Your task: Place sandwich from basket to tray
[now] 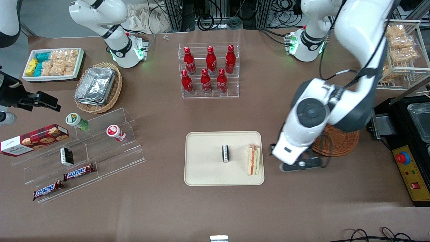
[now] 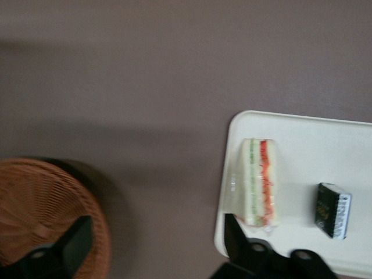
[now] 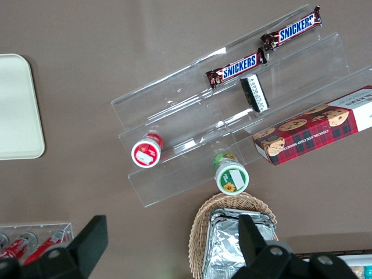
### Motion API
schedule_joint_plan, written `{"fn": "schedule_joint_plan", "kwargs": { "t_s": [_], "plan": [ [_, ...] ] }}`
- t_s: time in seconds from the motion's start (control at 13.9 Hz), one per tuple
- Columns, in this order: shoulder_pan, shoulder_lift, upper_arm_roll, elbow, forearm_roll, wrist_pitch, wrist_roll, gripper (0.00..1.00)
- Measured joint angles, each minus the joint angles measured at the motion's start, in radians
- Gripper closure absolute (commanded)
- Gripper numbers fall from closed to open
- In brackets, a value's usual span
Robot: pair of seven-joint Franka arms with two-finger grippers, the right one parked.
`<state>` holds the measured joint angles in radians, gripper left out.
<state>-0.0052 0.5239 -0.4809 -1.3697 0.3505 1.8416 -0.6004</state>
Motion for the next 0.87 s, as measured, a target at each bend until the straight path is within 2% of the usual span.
{"fn": "schedule_joint_plan", "kwargs": {
  "t_s": [0.22, 0.51, 0.72, 0.87],
  "plan": [
    [0.047, -0.074, 0.071, -0.057, -0.093, 0.001, 0.189, 0.01],
    [0.047, -0.217, 0.261, -0.187, -0.278, 0.052, 0.487, 0.00],
    [0.053, -0.375, 0.344, -0.382, -0.310, 0.149, 0.610, 0.00],
    [0.052, -0.438, 0.366, -0.431, -0.312, 0.145, 0.649, 0.00]
  ]
}}
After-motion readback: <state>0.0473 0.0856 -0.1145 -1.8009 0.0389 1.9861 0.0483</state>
